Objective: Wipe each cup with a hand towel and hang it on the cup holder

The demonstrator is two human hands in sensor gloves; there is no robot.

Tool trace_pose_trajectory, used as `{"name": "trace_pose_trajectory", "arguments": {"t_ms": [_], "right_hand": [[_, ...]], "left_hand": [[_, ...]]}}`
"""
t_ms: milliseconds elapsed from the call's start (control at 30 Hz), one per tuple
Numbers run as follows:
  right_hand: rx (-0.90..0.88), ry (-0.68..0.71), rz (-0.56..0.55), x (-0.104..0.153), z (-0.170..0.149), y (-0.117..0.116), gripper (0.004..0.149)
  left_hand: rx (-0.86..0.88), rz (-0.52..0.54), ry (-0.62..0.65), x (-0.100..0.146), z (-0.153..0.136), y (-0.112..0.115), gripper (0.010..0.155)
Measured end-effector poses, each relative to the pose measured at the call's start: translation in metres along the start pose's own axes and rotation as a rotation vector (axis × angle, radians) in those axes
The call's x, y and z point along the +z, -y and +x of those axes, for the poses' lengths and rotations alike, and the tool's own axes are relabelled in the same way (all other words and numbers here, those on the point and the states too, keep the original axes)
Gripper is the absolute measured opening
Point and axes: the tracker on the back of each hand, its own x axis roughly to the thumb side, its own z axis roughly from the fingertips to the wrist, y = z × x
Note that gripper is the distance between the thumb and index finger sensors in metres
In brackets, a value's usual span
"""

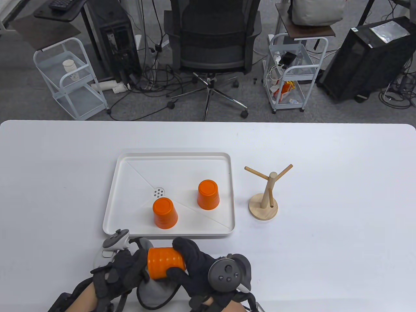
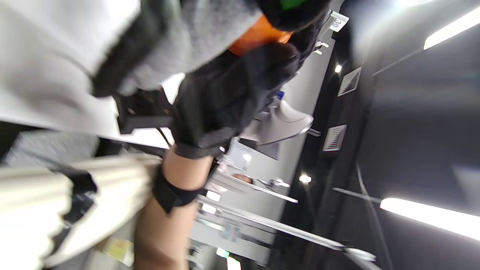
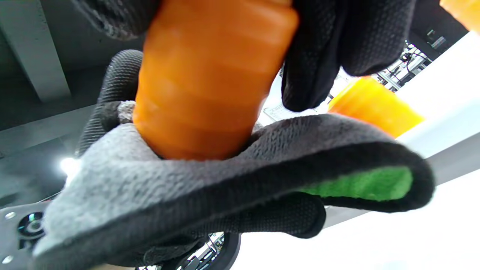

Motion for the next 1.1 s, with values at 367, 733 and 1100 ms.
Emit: {"name": "trace_pose_trajectory", "arguments": {"t_ms": [367, 733, 1100], "right_hand": [[-0.104, -0.066, 0.008, -0.001, -0.005, -0.001, 0.077], [-0.139, -0.08, 0.017, -0.001, -0.006, -0.002, 0.077], [-0.135, -0.075, 0.02, 0.0, -0.007, -0.002, 0.077]], "left_hand": [[-0.494, 0.084, -0.02, 0.006, 0.024, 0.009, 0.08], [-1.082, 0.151, 0.039, 0.01, 0.039, 0.026, 0.077], [-1.183, 0.206, 0.172, 0.009, 0.036, 0.028, 0.075]]}}
